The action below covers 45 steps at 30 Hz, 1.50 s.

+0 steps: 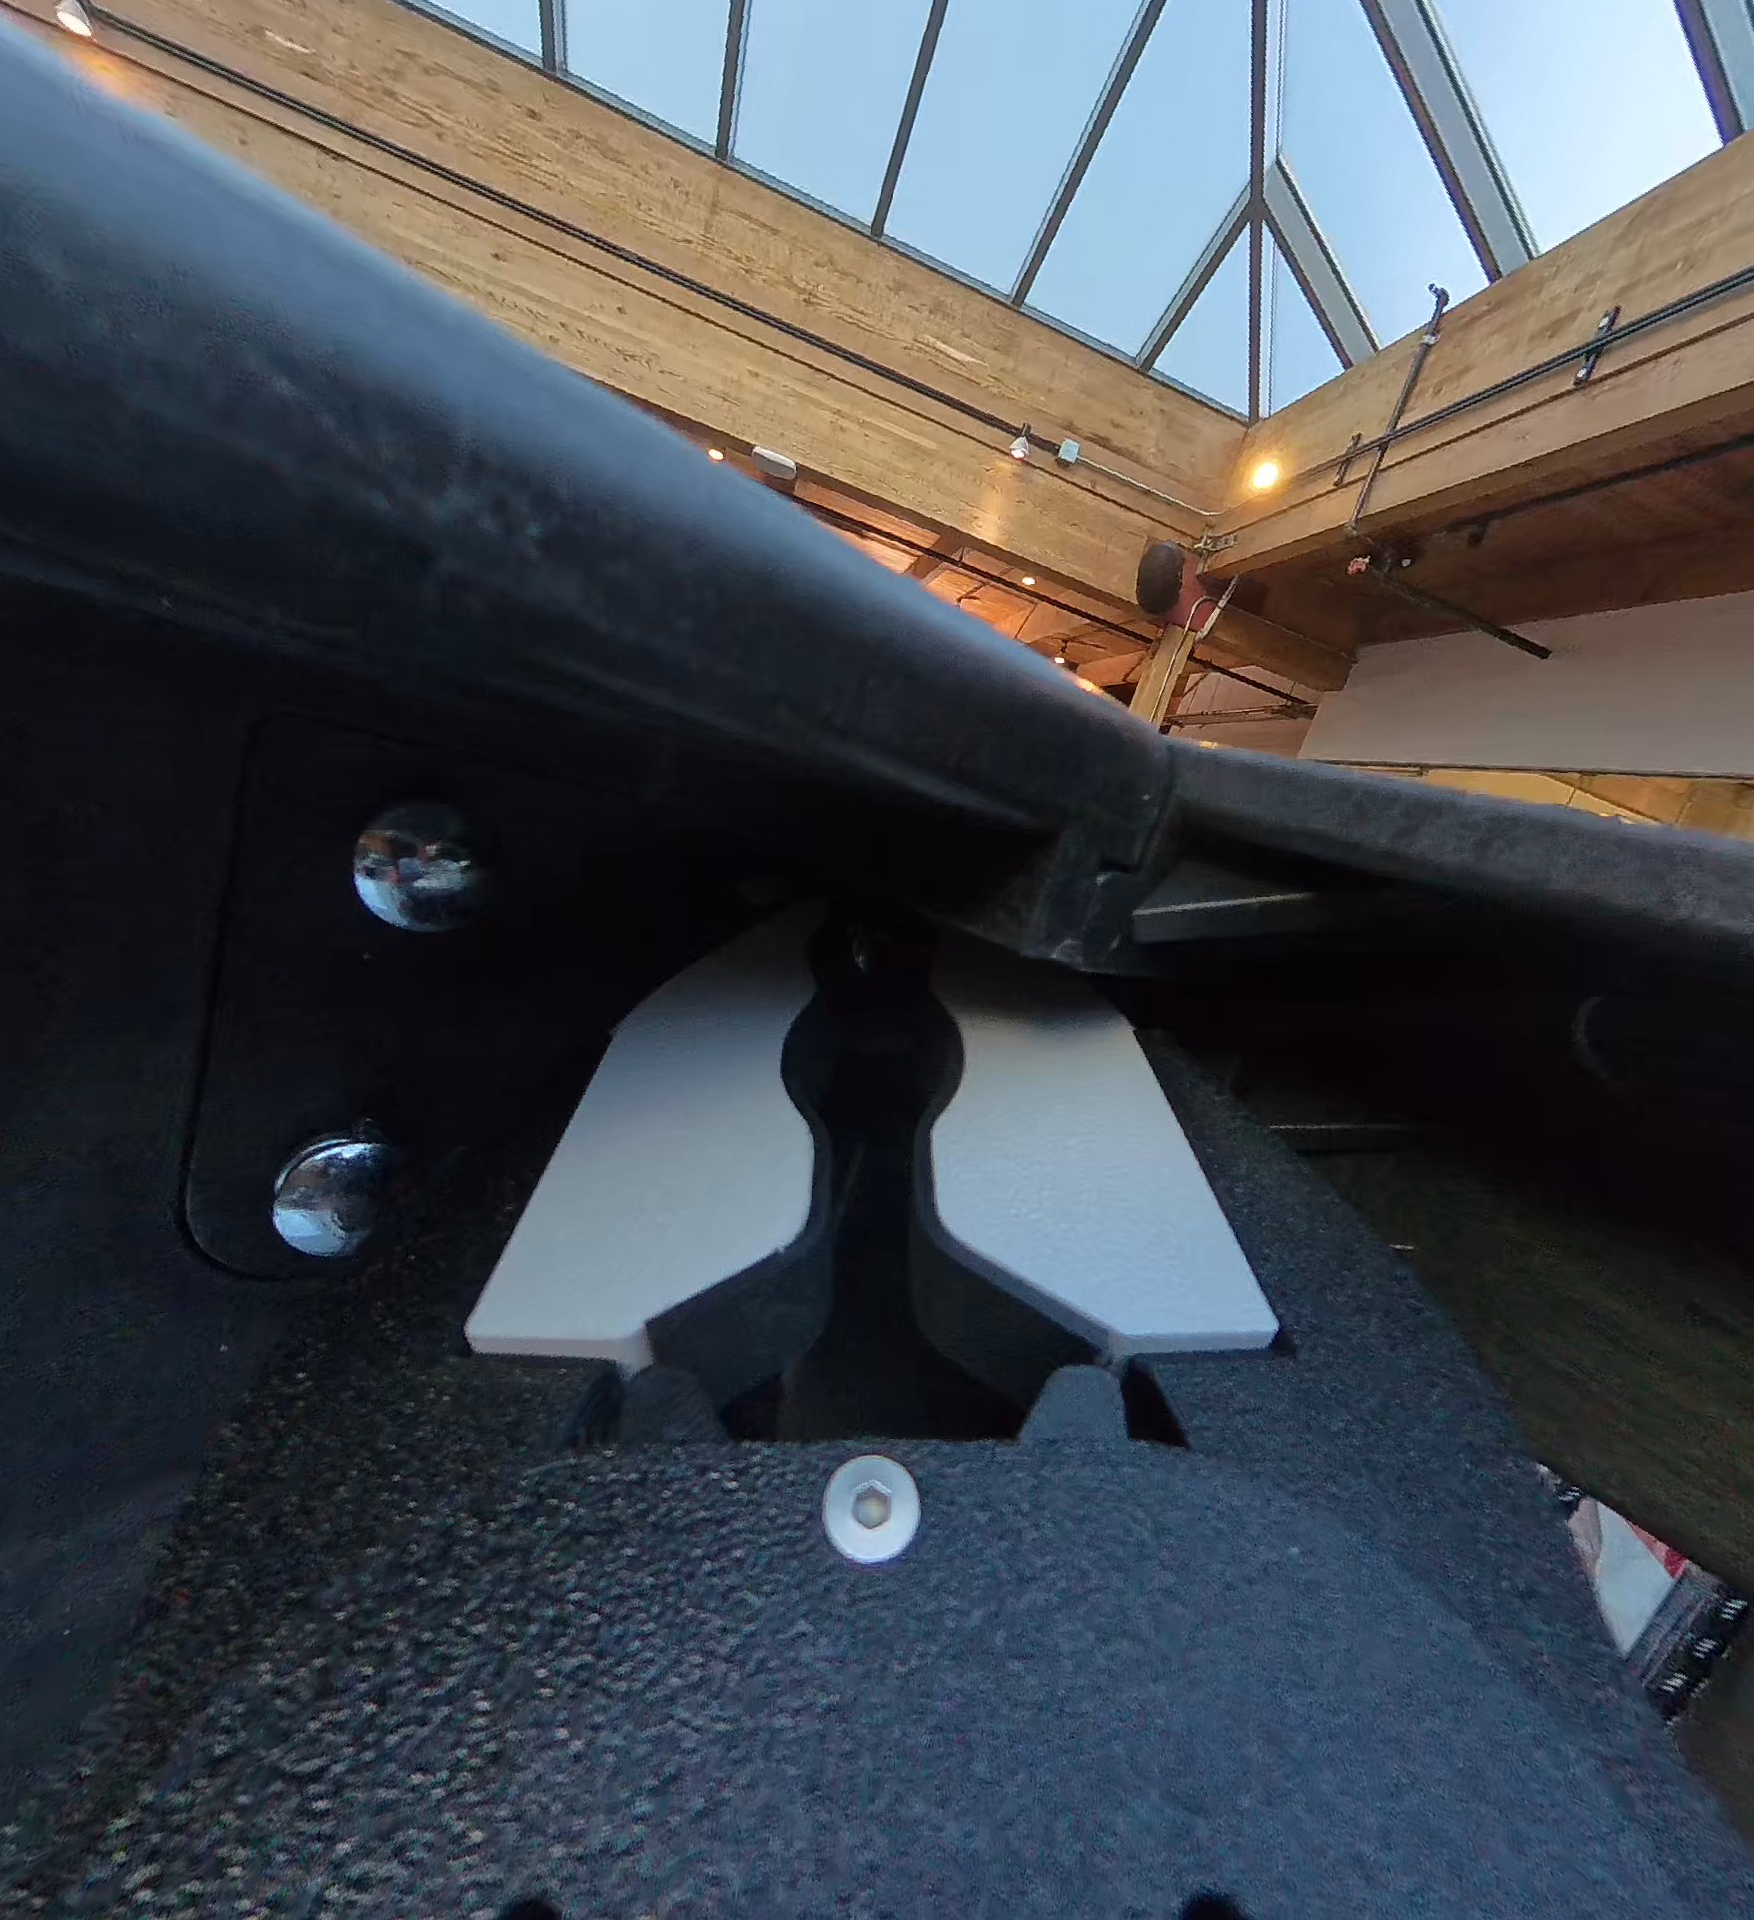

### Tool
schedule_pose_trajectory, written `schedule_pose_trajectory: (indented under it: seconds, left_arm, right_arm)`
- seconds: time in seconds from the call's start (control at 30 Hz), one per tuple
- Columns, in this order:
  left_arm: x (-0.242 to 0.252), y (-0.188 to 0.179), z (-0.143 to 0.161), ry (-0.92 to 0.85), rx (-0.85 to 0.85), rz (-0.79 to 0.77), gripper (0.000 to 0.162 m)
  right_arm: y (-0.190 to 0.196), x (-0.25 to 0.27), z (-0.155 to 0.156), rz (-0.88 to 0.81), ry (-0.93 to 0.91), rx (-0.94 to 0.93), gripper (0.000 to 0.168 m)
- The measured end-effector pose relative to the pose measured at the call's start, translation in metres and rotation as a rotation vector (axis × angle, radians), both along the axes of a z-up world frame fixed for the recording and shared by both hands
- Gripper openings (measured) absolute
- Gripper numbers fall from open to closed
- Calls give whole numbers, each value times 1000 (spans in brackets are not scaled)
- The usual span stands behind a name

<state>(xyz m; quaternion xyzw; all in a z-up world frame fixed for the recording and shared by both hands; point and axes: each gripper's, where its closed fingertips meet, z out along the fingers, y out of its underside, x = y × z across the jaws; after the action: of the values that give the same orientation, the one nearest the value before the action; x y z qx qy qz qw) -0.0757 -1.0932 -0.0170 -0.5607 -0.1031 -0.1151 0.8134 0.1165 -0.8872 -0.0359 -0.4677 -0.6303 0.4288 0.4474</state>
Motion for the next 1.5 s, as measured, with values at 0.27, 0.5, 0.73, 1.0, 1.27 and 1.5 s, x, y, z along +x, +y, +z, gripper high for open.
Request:
schedule_pose_trajectory:
  seconds: [0.27,0.5,0.73,1.0,1.27,1.5]
  left_arm:
    - [0,0,0,-2,-7,4,10]
    - [-1,1,0,-1,-12,3,10]
    - [0,0,0,-4,-1,8,10]
    - [0,-1,0,-14,3,10,9]
    - [0,-1,0,-22,6,17,8]
    - [0,-1,0,-35,3,21,8]
  right_arm:
    - [2,17,5,0,-49,73,54]
    - [-17,18,-6,96,-160,62,56]
    - [-58,-4,-44,247,-237,37,60]
    - [-104,-79,-51,302,-16,-106,58]
    - [-154,-156,-45,457,4,-256,67]
    - [-171,-183,-58,619,-78,-277,71]
